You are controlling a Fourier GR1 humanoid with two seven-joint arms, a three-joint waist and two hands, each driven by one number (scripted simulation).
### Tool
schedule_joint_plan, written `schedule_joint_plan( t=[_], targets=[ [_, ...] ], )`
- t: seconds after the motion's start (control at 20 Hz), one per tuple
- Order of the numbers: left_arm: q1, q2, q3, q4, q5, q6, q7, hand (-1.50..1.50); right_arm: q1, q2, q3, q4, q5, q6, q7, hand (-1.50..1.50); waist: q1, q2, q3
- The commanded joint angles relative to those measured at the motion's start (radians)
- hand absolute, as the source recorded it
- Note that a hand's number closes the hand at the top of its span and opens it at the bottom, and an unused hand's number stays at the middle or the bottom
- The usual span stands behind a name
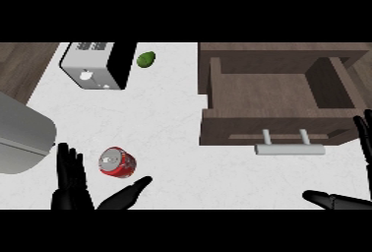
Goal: Pick up the can, place it into the drawer and close the drawer
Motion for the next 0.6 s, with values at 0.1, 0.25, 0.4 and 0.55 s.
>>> schedule_joint_plan(
  t=[0.1, 0.25, 0.4, 0.55],
  targets=[
    [0.025, -0.001, -0.005, 0.156, 0.138, 0.055, -0.222, -1.50, 0.006, 0.007, 0.017, -0.062, 0.010, 0.001, 0.059, -1.50, 0.002, 0.000, 0.000],
    [-0.013, -0.001, 0.074, 0.215, 0.223, 0.048, -0.279, -1.50, 0.008, -0.002, -0.018, -0.049, 0.019, 0.004, 0.020, -1.50, 0.001, 0.000, 0.000],
    [0.006, -0.001, 0.000, 0.273, 0.282, 0.138, -0.373, -1.50, -0.015, 0.009, -0.001, -0.062, 0.008, 0.002, 0.060, -1.50, 0.002, 0.000, 0.000],
    [-0.082, -0.001, 0.102, 0.418, 0.404, 0.061, -0.459, -1.50, -0.017, -0.022, -0.086, -0.020, -0.069, 0.040, 0.034, -1.50, 0.000, 0.000, 0.000]
  ],
)
